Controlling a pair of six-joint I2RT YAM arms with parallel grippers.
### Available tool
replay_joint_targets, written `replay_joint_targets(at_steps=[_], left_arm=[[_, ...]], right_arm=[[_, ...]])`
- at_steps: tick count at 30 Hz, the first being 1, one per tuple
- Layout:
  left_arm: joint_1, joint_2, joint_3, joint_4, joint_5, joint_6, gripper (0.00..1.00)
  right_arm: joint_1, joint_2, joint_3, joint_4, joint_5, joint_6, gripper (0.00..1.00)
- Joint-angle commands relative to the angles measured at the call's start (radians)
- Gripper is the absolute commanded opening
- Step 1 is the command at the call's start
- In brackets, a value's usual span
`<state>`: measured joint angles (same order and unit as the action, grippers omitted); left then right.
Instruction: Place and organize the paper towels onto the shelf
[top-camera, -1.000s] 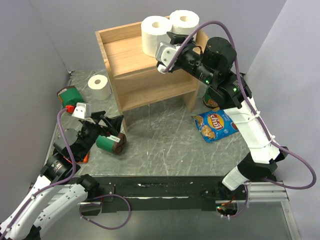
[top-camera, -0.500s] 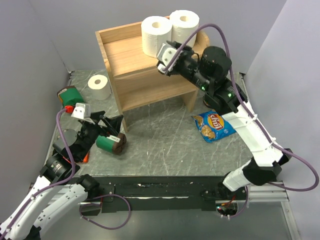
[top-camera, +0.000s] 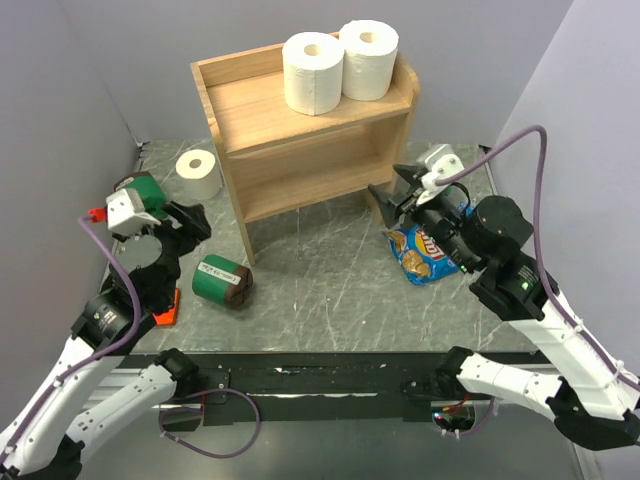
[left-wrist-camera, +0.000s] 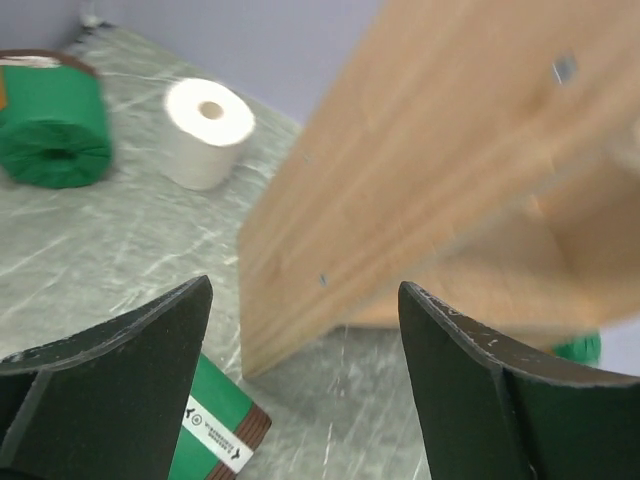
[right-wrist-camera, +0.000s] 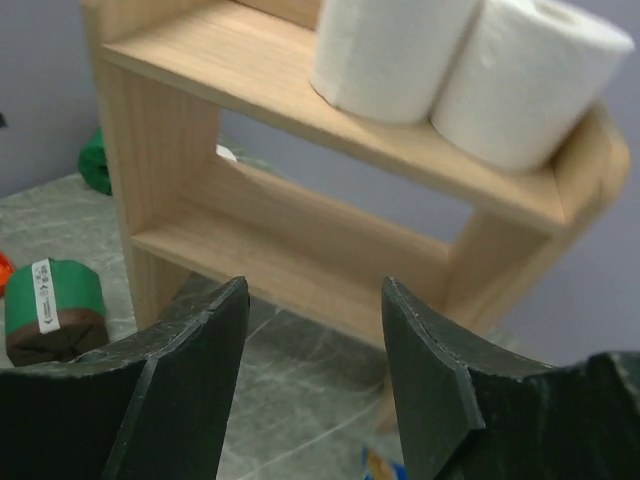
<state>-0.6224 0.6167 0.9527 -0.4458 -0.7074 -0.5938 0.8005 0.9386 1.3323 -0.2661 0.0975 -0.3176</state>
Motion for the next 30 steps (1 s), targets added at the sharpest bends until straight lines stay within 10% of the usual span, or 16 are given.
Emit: replay_joint_targets(at_steps=[1, 5, 15, 30], left_arm=[[0.012, 0.058, 0.11, -0.14, -0.21, -0.191, 0.8], [0.087, 0.142, 0.17, -0.149, -0.161, -0.242, 0.82], [0.68, 0.488, 0.29, -0.05, 0.581, -0.224, 0.82], [0.84, 1.143, 0.65, 0.041, 0.847, -0.241, 0.83]], right_arm=[[0.003, -0.033, -0.054, -0.097, 0.18, 0.216, 0.64], [0.002, -0.089, -0.085, -0.171, 0.229, 0.32, 0.65], [0.003, -0.251, -0.246, -0.288, 0.189, 0.563, 0.86], [0.002, -0.51, -0.383, -0.32, 0.22, 0.638, 0.99]])
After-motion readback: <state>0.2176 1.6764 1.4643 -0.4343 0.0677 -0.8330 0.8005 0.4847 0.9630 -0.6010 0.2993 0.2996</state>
